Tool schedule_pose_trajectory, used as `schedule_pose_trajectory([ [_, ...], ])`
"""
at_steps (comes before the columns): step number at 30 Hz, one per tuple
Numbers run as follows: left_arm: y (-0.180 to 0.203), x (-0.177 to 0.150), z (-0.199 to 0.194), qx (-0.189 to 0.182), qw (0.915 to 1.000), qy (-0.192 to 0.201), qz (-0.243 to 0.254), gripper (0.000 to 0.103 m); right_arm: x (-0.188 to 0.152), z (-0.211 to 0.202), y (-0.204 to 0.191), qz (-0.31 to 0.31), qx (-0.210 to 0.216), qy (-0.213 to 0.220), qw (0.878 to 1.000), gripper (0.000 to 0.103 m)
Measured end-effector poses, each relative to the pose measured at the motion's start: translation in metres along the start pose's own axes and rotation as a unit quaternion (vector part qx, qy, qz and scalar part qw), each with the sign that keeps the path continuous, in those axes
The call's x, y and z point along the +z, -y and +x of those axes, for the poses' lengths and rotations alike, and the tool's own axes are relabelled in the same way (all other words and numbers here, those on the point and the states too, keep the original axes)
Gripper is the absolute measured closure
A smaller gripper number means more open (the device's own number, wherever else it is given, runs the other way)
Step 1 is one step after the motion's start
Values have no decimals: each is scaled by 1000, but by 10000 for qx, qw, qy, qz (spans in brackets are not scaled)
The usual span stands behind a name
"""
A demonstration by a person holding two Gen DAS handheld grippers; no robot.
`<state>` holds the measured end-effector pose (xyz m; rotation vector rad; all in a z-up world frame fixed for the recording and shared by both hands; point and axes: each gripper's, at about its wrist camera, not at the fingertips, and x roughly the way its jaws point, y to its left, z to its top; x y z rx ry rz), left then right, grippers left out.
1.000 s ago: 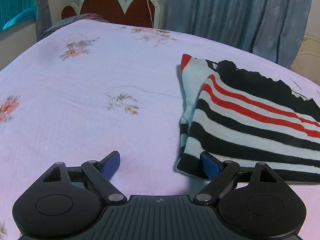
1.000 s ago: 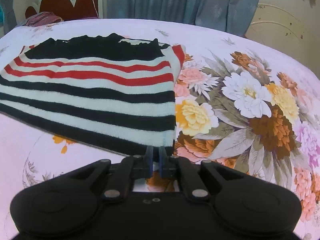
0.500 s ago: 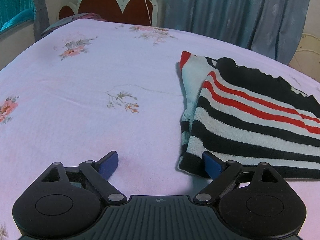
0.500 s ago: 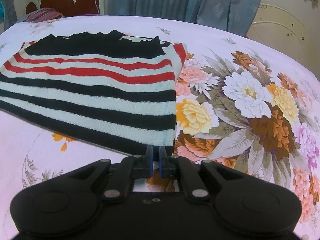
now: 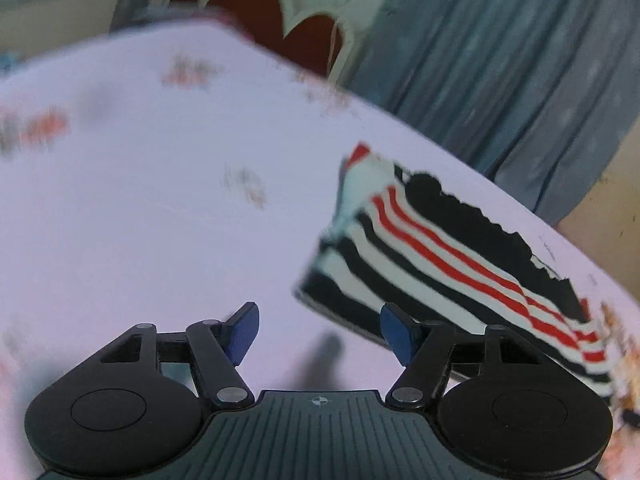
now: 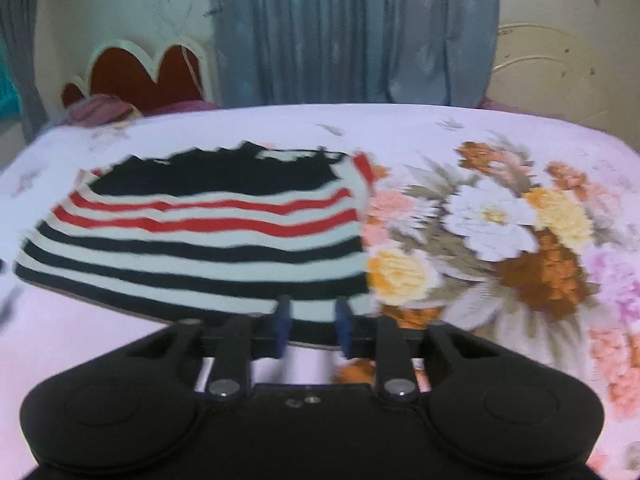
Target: Fold small clothes
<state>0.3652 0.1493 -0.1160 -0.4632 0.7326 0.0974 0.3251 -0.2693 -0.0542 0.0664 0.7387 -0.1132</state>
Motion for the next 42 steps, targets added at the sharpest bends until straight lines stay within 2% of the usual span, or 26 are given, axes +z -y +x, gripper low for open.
schedule_pose_trajectory([
  [2, -1, -5, 16, -129, 9989, -207, -395, 35, 5, 5, -10, 80, 217, -20, 9997, 87],
  [5, -2, -4, 29, -337, 9962, -56, -803, 31, 14, 15, -22, 172, 514, -39, 9985, 98],
  [6, -4, -3, 33, -453, 9939, 27, -1001, 27, 16, 19, -24, 219, 600, -49, 9979, 98],
  [8, -5, -2, 43, -590, 9902, 149, -1261, 26, 22, 29, -29, 330, 720, -65, 9968, 101],
  [11, -3, 0, 53, -681, 9870, 329, -1420, 27, 31, 47, -37, 560, 876, -161, 9944, 101],
  [15, 4, 8, 64, -615, 9842, 494, -1584, 27, 43, 69, -52, 686, 1055, -265, 9917, 101],
  [17, 7, 11, 69, -508, 9829, 567, -1679, 37, 50, 79, -62, 663, 1141, -243, 9910, 101],
  [19, 10, 16, 75, -321, 9843, 526, -1654, 62, 57, 91, -71, 630, 1169, -304, 9907, 101],
  [20, 9, 18, 78, -327, 9837, 497, -1699, 65, 60, 97, -76, 599, 1157, -320, 9910, 101],
  [21, 5, 20, 79, -408, 9814, 443, -1821, 77, 63, 102, -80, 584, 1160, -342, 9909, 101],
  [23, -7, 23, 73, -856, 9710, 473, -2182, 81, 68, 110, -87, 572, 1160, -379, 9909, 101],
  [24, -9, 24, 67, -1053, 9688, 530, -2178, 82, 70, 113, -89, 556, 1147, -381, 9911, 101],
  [26, -13, 23, 65, -1186, 9703, 556, -2035, 82, 72, 116, -92, 554, 1185, -378, 9907, 101],
  [28, -19, 17, 79, -1005, 9735, 333, -2025, 82, 69, 125, -95, 425, 1113, -432, 9919, 103],
  [29, -23, 13, 85, -1044, 9707, 302, -2145, 82, 65, 138, -95, 386, 947, -712, 9922, 103],
  [30, -24, 13, 86, -1073, 9697, 314, -2174, 82, 60, 144, -93, 455, 963, -739, 9916, 103],
  [32, -17, 17, 85, -973, 9741, 296, -2020, 81, 60, 144, -89, 531, 1019, -743, 9906, 103],
  [42, -1, 28, 70, -693, 9807, 357, -1793, 81, 57, 143, -83, 551, 1162, -761, 9888, 103],
])
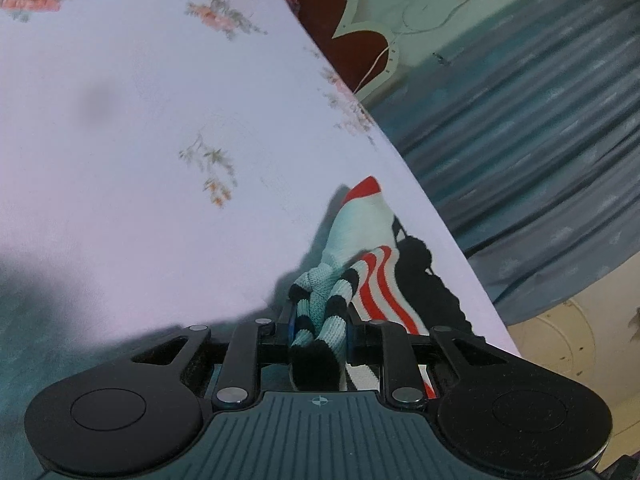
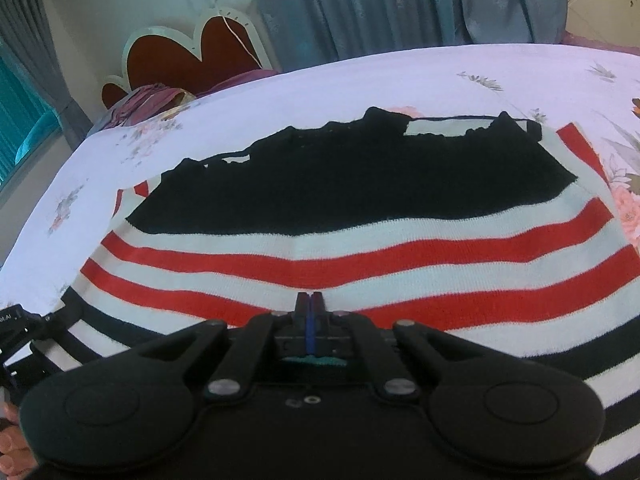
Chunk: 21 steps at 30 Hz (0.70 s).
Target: Fold small clothes
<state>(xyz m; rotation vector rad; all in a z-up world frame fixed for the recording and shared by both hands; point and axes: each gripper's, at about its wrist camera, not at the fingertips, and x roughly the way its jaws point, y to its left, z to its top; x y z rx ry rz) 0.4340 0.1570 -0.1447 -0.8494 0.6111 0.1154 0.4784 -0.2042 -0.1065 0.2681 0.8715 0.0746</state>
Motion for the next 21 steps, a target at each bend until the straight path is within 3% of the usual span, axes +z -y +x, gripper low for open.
schedule_pose_trajectory([
  [8, 52, -2, -27, -124, 9985, 268, 460, 82, 11, 3, 16, 49, 427, -133, 9990, 102],
  [10, 72, -6, -32, -161, 9971, 283, 685, 82, 15, -16, 29, 282, 531, 190, 9980, 91],
  [15, 136, -29, -34, -247, 9894, 203, 1416, 82, 17, -67, 91, 900, 503, 808, 9914, 92],
  [17, 164, -44, -32, -430, 9849, 137, 1669, 91, 18, -82, 116, 1080, 452, 943, 9886, 92],
  [18, 178, -52, -31, -575, 9823, 51, 1783, 103, 18, -91, 129, 1158, 398, 1027, 9871, 92],
  [21, 227, -87, -23, -875, 9697, -188, 2273, 103, 17, -115, 165, 1405, 279, 1218, 9822, 92],
])
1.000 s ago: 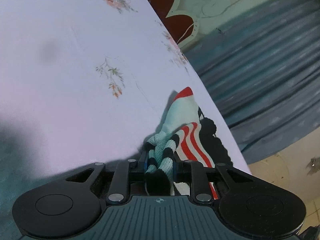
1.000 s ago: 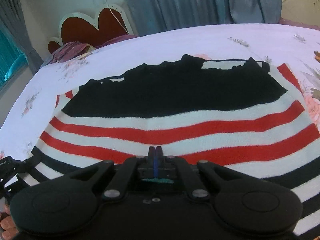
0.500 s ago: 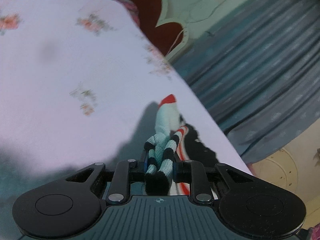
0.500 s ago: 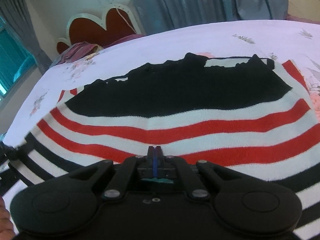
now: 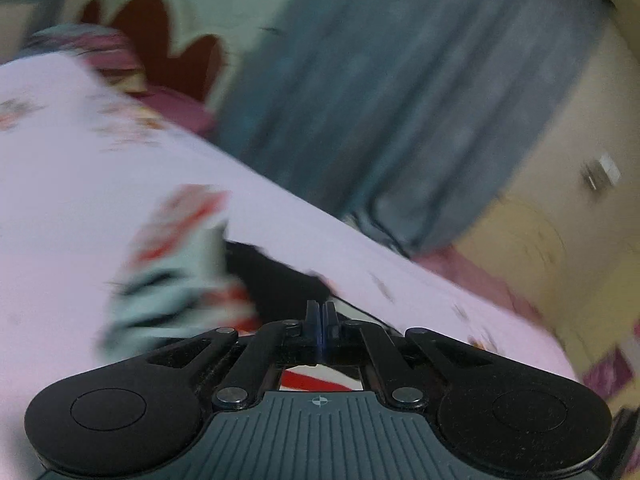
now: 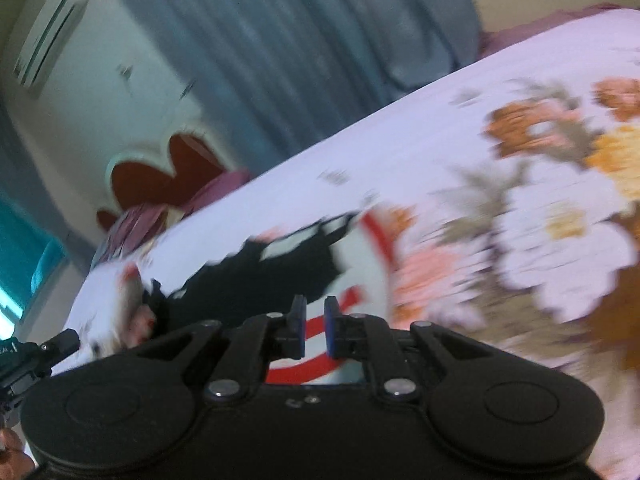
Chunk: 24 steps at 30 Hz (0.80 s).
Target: Fold small clothes
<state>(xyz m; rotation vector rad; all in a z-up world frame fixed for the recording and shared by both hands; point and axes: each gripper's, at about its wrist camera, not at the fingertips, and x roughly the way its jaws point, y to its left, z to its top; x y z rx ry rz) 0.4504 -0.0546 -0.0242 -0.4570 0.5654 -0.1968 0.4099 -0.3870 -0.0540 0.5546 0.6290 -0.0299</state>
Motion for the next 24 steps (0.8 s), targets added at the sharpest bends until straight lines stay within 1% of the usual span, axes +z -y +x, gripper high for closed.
schedule_pose_trajectory([
  [2, 39, -13, 19, -212, 9989, -210, 360, 103, 6, -15, 19, 122, -78, 107, 9998, 92],
  [4, 64, -27, 27, -229, 9973, -431, 552, 103, 9, -25, 33, 230, -78, 93, 9997, 91],
  [5, 74, -35, 23, 32, 9964, -331, 781, 103, 10, -29, 39, 243, -27, 22, 9997, 88],
  [6, 80, -42, 18, 487, 9938, -137, 992, 103, 10, -32, 42, 208, -4, -12, 9998, 86],
  [7, 76, -47, 14, 710, 9919, -73, 1048, 98, 10, -35, 42, 148, 0, 5, 9999, 85],
  [8, 63, -49, 9, 726, 9930, -59, 935, 94, 10, -38, 43, 73, 16, 10, 10000, 85],
  [9, 46, -49, 3, 782, 9938, 18, 793, 86, 10, -39, 44, 28, 45, -31, 10000, 85],
  [10, 33, -51, -3, 1101, 9907, 137, 787, 72, 9, -37, 44, -1, 87, -116, 9999, 84],
  [11, 14, -48, -12, 1567, 9834, 314, 862, 64, 8, -35, 44, -17, 129, -193, 9997, 81],
  [12, -1, -47, -22, 1794, 9789, 477, 858, 47, 6, -31, 41, -48, 150, -283, 9995, 79],
  [13, -19, -44, -34, 1958, 9751, 645, 814, 37, 4, -29, 38, -93, 170, -360, 9992, 76],
  [14, -37, -44, -47, 2157, 9700, 791, 793, 36, 0, -25, 32, -153, 196, -418, 9988, 72],
  [15, -54, -43, -55, 2361, 9651, 846, 748, 36, -3, -21, 26, -206, 229, -473, 9984, 70],
  [16, -71, -42, -61, 2474, 9639, 782, 601, 36, -7, -14, 18, -259, 284, -558, 9977, 69],
  [17, -90, -41, -65, 2559, 9634, 721, 336, 36, -12, -7, 10, -318, 348, -656, 9967, 69],
  [19, -124, -39, -68, 2536, 9649, 656, -202, 36, -18, 6, -7, -453, 401, -787, 9951, 69],
  [20, -141, -37, -66, 2559, 9634, 592, -530, 36, -21, 13, -16, -520, 416, -846, 9942, 69],
  [22, -169, -35, -64, 2467, 9605, 457, -1201, 36, -25, 25, -35, -675, 446, -954, 9921, 69],
  [24, -185, -44, -61, 2132, 9600, 399, -1773, 36, -27, 32, -53, -857, 430, -976, 9906, 69],
])
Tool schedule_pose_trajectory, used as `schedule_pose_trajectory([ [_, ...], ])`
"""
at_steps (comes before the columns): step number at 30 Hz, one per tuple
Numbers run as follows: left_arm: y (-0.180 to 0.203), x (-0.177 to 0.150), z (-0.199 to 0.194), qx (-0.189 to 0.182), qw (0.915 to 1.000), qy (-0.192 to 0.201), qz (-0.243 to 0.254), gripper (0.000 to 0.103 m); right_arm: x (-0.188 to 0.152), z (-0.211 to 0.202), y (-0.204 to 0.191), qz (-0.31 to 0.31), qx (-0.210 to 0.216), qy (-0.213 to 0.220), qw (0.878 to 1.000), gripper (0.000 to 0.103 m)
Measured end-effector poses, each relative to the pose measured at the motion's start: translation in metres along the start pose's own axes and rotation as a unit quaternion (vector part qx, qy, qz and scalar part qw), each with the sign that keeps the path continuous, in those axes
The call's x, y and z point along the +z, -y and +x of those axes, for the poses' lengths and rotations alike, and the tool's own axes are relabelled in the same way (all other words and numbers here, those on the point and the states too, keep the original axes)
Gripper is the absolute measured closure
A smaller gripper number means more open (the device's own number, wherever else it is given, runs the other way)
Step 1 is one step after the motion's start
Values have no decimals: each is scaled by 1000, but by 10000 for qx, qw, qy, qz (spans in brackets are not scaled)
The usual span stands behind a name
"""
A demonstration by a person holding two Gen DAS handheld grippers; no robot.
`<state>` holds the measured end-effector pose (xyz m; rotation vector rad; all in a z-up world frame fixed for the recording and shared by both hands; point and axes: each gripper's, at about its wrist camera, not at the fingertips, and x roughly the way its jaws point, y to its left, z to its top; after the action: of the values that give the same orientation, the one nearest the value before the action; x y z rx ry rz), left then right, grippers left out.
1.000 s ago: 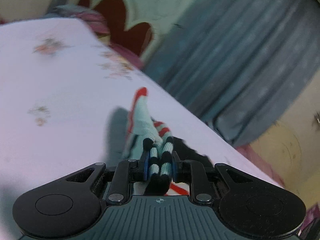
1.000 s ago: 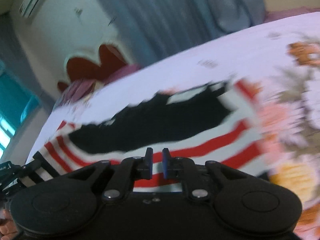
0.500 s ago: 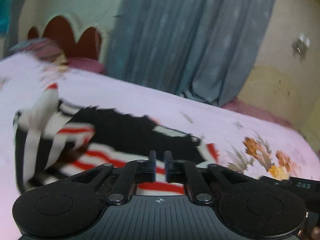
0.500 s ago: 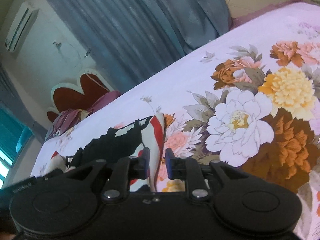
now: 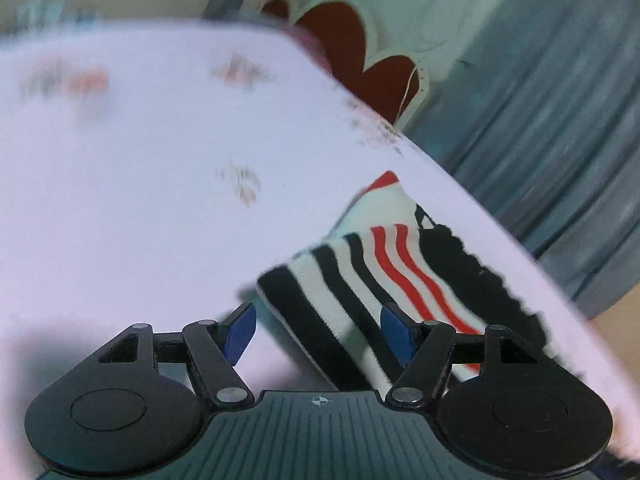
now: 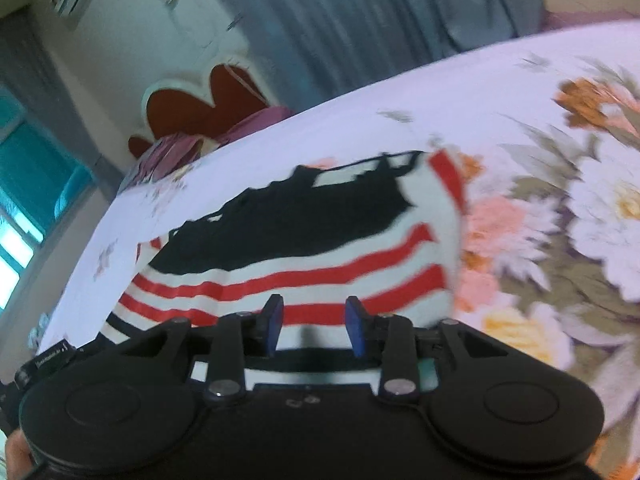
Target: Fold small clothes
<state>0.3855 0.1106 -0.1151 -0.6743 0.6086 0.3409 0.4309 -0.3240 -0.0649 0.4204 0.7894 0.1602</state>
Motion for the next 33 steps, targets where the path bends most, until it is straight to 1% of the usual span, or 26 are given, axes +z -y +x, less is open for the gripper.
schedule_pose_trajectory([
  [1, -8, 2, 7, -98, 9996, -112, -221, 36, 1, 3, -8, -72, -15, -1, 10000, 69],
  [2, -14, -1, 13, -225, 9988, -145, -398, 36, 2, 5, -14, -104, -19, -12, 9999, 69],
  [3, -19, -3, 21, -363, 9978, -82, -549, 36, 2, 9, -20, -133, -25, -36, 9999, 69],
  [5, -26, 5, 33, -580, 9955, -36, -753, 36, 3, 13, -30, -222, -72, -58, 9997, 69],
  [6, -24, 10, 43, -656, 9948, -25, -783, 37, 3, 15, -34, -270, -122, -66, 9995, 69],
  [7, -23, 12, 48, -739, 9941, -51, -787, 70, 3, 17, -37, -312, -189, -72, 9993, 69],
  [8, -24, 17, 56, -818, 9932, -191, -812, 79, 3, 18, -37, -337, -257, -72, 9991, 69],
  [9, -13, 19, 65, -856, 9917, -224, -930, 80, 2, 19, -37, -342, -324, -71, 9989, 70],
  [10, -10, 22, 60, -1008, 9902, -157, -955, 80, 2, 20, -36, -330, -412, -68, 9986, 70],
  [12, 12, 23, 45, -1323, 9894, -14, -590, 80, 1, 17, -31, -262, -583, -24, 9980, 70],
  [14, 40, 21, 29, -1784, 9833, -55, -353, 80, 0, 10, -23, -119, -640, 96, 9978, 70],
  [16, 79, 14, 12, -2102, 9776, -87, 24, 80, 1, 0, -10, 30, -736, 230, 9970, 70],
  [18, 117, 3, -1, -2322, 9718, -118, 400, 80, 3, -11, 2, 199, -795, 355, 9960, 70],
  [20, 157, -15, -11, -2470, 9648, -235, 871, 80, 5, -26, 17, 347, -845, 510, 9945, 70],
  [22, 192, -39, -20, -2566, 9568, -344, 1325, 80, 6, -39, 30, 477, -884, 635, 9929, 70],
  [25, 235, -86, -21, -2451, 9465, -787, 1947, 80, 8, -60, 53, 669, -930, 776, 9904, 70],
  [26, 252, -110, -15, -2330, 9390, -1005, 2321, 80, 8, -65, 60, 731, -923, 794, 9899, 70],
  [27, 262, -131, -6, -2253, 9298, -1267, 2620, 80, 8, -71, 68, 807, -908, 800, 9894, 69],
  [28, 270, -151, 1, -2240, 9191, -1498, 2876, 74, 8, -75, 76, 883, -890, 800, 9889, 68],
  [29, 275, -170, 0, -2397, 9041, -1564, 3172, 69, 8, -77, 82, 948, -885, 799, 9883, 67],
  [30, 277, -176, -8, -2484, 8969, -1567, 3308, 65, 8, -80, 88, 1013, -864, 796, 9879, 66],
  [31, 278, -173, -18, -2585, 8930, -1620, 3310, 63, 8, -81, 92, 1058, -791, 788, 9881, 63],
  [32, 275, -162, -29, -2853, 8883, -1702, 3172, 57, 9, -83, 94, 1072, -710, 790, 9885, 61],
  [33, 272, -152, -40, -2955, 8894, -1661, 3068, 45, 11, -84, 95, 1064, -612, 817, 9891, 56],
])
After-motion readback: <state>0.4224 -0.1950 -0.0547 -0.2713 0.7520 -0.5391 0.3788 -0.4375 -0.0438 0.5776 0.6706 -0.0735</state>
